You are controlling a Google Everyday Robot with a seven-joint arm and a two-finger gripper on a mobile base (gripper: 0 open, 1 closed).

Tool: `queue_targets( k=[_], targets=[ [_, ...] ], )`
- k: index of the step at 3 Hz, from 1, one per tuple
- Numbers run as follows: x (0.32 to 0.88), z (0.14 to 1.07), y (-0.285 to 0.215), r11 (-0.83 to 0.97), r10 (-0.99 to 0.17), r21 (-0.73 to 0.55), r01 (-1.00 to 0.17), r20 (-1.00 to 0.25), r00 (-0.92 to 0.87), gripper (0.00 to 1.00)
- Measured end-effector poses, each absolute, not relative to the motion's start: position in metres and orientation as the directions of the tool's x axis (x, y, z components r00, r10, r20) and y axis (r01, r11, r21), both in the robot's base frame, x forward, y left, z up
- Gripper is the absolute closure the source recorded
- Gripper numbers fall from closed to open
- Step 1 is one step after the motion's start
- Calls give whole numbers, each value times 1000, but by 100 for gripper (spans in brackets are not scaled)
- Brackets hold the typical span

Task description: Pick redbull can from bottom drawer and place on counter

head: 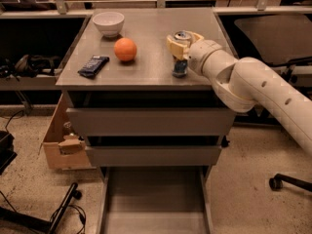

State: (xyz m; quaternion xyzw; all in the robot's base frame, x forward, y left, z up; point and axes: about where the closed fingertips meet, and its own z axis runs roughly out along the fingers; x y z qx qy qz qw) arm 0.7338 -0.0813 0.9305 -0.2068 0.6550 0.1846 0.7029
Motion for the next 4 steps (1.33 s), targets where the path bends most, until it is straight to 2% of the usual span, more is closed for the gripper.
queue_targets(
  k=[3,4],
  targets=[
    [734,931,-81,846,-11,-49,-531,-997,74,12],
    [726,959,-89,830,-32,-87,-551,-994,109,0]
  ],
)
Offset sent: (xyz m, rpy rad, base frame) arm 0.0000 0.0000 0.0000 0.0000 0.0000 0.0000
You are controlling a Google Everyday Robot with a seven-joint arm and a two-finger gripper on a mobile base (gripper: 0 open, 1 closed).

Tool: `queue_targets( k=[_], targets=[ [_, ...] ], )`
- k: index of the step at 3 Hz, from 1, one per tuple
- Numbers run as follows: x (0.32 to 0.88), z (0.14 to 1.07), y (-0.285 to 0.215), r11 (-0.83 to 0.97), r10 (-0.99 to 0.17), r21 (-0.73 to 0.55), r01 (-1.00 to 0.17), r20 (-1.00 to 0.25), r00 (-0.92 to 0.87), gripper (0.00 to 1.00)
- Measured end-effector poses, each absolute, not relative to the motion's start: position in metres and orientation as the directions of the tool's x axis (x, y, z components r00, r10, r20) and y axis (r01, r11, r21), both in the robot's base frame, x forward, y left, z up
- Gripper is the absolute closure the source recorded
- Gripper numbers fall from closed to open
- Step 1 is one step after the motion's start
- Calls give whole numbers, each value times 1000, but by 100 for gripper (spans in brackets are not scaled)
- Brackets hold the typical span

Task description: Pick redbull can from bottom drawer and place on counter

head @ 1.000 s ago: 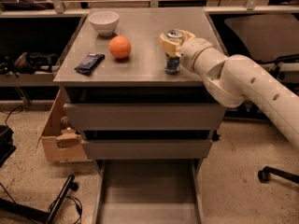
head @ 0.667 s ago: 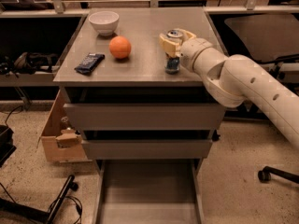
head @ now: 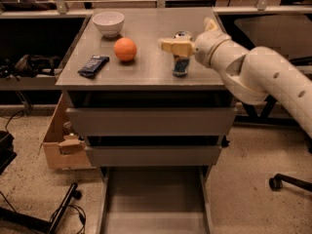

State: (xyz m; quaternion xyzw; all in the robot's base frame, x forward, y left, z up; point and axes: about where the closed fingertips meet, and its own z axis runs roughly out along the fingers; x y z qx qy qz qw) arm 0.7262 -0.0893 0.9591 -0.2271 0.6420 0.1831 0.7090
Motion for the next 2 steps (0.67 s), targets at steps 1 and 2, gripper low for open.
queue_targets(
  k=[1,2],
  targets=[
    [705,1026,-101,789,-70,-156,-594,-984,165,0],
    [667,1074,-121,738,-179,-253,-625,-967,180,0]
  ],
)
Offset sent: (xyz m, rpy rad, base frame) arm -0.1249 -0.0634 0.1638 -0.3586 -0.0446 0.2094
